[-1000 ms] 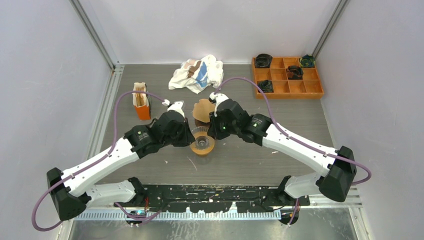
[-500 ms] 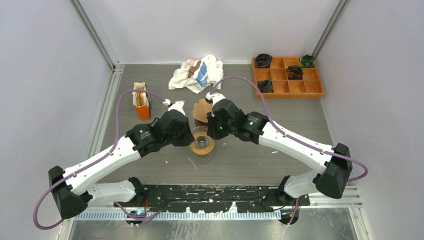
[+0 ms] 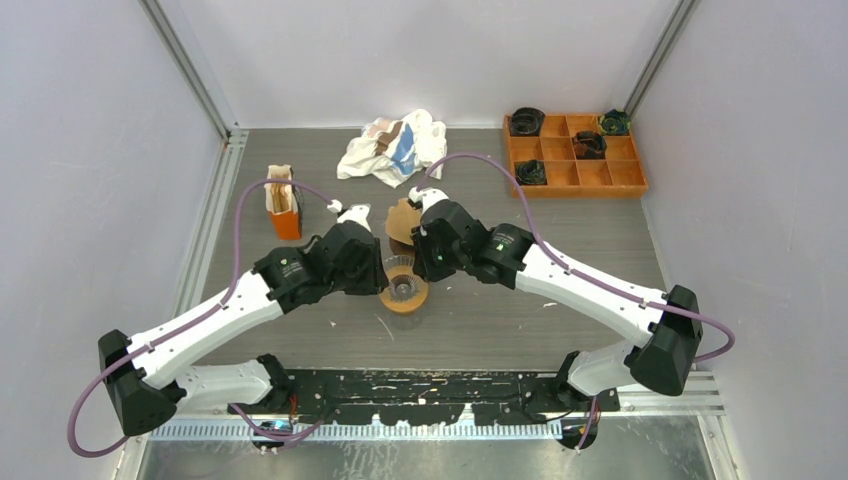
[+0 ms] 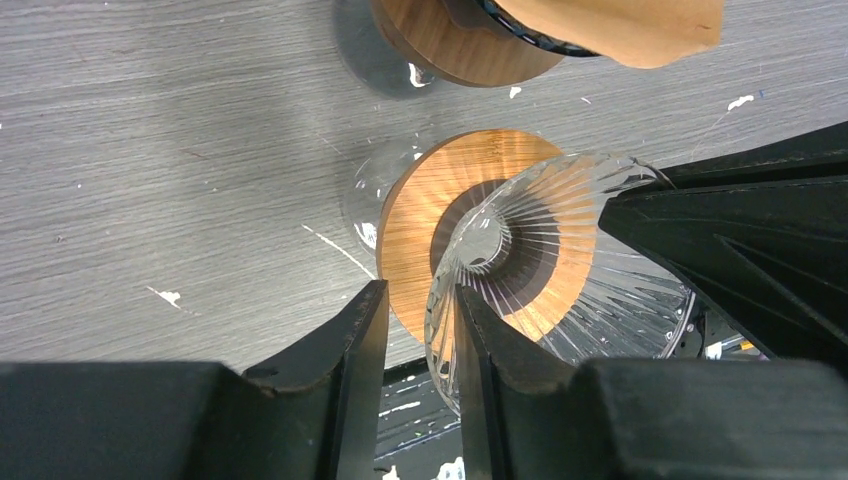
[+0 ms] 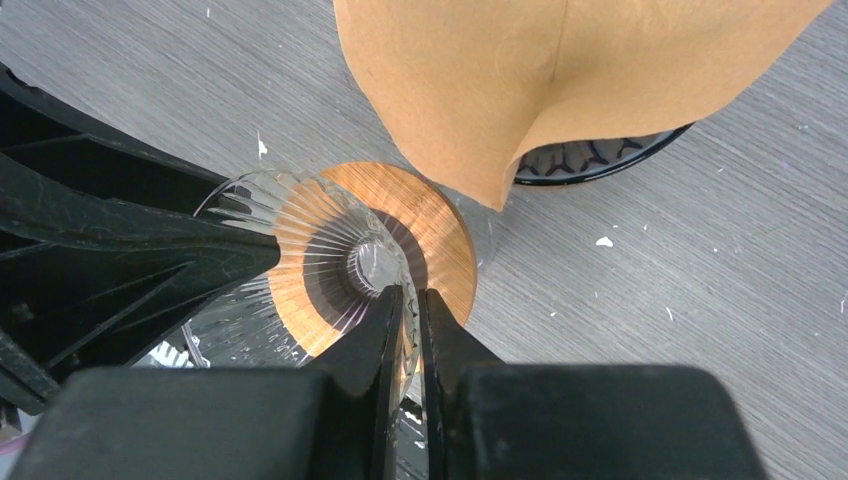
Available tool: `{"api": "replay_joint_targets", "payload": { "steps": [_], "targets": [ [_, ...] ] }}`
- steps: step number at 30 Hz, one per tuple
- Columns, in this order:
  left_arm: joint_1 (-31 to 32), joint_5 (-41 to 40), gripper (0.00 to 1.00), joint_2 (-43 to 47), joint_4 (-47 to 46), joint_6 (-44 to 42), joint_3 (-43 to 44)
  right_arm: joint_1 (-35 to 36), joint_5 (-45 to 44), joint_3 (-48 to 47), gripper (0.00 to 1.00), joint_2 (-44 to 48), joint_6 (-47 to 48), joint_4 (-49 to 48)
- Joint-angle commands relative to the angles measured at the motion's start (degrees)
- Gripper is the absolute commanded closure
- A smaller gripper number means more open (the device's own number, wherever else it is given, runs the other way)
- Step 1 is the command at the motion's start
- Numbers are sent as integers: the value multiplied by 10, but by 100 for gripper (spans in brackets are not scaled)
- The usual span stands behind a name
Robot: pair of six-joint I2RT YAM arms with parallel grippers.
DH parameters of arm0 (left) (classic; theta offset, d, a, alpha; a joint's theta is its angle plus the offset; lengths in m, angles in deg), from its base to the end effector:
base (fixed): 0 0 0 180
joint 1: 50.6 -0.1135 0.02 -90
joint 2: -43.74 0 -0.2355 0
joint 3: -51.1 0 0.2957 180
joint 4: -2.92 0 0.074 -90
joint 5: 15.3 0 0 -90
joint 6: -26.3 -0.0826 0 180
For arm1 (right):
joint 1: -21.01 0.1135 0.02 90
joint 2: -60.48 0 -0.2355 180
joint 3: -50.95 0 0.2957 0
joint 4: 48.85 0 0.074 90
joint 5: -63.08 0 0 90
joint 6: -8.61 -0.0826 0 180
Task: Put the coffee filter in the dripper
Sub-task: Place the coffee dripper in the dripper holder.
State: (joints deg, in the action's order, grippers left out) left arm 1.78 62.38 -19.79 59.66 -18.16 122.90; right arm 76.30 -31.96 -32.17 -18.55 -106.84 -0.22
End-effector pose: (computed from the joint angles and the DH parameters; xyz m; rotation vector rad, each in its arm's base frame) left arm 0.2033 -0.2350 0.2510 0.0462 2.4606 -0.5290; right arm 0.2232 0.3095 0.2562 -0.5803 2.3513 0.5759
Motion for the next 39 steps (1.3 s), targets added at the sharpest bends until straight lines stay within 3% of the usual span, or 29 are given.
{"api": "replay_joint_targets", "payload": {
  "steps": [1, 11, 16, 33, 39],
  "targets": [
    [3, -22, 67, 12, 49, -18, 25, -4, -31, 2, 87, -12, 14, 88],
    [-4, -33, 45, 37, 43, -19, 37, -14, -36, 21, 86, -13, 11, 91],
    [-12, -29, 32, 55, 37, -19, 35, -14, -32, 18, 78, -6, 12, 87],
    [-86, 16, 22, 101, 32, -33, 21, -14, -23, -29, 53, 22, 17, 71],
    [-116, 31, 21, 110, 36, -42, 16, -15, -23, -46, 48, 29, 16, 67]
  ]
}}
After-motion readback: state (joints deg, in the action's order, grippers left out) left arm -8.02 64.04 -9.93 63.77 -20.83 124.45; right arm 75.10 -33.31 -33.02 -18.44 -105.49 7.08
